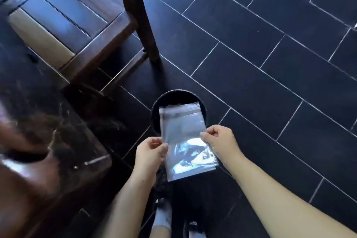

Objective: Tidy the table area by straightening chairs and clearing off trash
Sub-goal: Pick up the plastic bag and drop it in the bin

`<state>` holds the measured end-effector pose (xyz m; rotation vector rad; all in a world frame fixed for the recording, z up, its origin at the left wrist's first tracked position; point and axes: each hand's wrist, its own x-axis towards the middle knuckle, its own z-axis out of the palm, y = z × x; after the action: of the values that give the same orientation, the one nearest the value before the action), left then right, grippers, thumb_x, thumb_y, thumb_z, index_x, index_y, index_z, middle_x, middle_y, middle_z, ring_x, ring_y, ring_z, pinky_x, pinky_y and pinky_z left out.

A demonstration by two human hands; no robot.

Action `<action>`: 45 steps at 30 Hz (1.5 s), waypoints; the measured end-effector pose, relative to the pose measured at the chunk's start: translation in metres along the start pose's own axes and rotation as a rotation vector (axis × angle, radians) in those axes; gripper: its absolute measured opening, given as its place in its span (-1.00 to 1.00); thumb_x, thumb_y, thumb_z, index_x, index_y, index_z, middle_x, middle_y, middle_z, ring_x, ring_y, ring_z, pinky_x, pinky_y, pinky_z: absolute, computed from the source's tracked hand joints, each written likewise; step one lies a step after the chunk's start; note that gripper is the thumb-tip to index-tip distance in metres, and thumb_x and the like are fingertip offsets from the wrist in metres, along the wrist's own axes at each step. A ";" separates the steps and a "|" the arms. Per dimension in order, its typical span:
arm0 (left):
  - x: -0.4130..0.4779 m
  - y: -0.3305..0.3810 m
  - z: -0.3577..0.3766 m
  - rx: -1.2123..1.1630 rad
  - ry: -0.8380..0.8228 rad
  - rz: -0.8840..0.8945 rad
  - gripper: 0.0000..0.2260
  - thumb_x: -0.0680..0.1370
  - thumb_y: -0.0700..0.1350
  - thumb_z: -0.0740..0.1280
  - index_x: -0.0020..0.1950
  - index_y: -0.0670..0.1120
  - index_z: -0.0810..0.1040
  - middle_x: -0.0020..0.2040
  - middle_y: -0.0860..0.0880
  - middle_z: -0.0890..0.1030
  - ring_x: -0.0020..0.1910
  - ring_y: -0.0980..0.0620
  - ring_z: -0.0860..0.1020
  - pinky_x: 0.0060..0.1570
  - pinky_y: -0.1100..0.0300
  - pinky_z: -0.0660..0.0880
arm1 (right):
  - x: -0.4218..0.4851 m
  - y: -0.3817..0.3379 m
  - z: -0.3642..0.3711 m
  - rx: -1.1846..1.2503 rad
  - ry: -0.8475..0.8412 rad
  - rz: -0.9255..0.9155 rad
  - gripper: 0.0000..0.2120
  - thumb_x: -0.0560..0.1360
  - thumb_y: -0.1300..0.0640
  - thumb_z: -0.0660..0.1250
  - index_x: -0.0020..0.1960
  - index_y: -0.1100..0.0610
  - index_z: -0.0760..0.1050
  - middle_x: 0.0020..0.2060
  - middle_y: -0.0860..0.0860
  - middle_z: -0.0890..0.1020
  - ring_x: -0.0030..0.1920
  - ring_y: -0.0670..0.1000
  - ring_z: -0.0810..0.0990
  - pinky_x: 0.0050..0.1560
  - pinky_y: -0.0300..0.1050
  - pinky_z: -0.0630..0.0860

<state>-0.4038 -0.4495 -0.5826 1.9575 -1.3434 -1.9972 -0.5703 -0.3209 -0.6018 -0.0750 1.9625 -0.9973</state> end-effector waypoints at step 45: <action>-0.065 0.111 -0.007 0.279 -0.077 0.067 -0.69 0.53 -0.11 0.45 0.24 -0.07 0.51 -0.07 -0.04 0.62 -0.22 0.02 0.61 -0.20 0.09 0.56 | -0.053 -0.126 -0.024 -0.516 -0.135 0.018 -0.81 0.37 -0.08 0.39 -0.09 -0.02 0.51 -0.13 -0.05 0.67 -0.10 0.04 0.66 0.01 0.04 0.63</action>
<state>-0.4422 -0.4856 -0.4647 1.9244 -1.7663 -1.9645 -0.5968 -0.3686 -0.4744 -0.4001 2.0437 -0.4397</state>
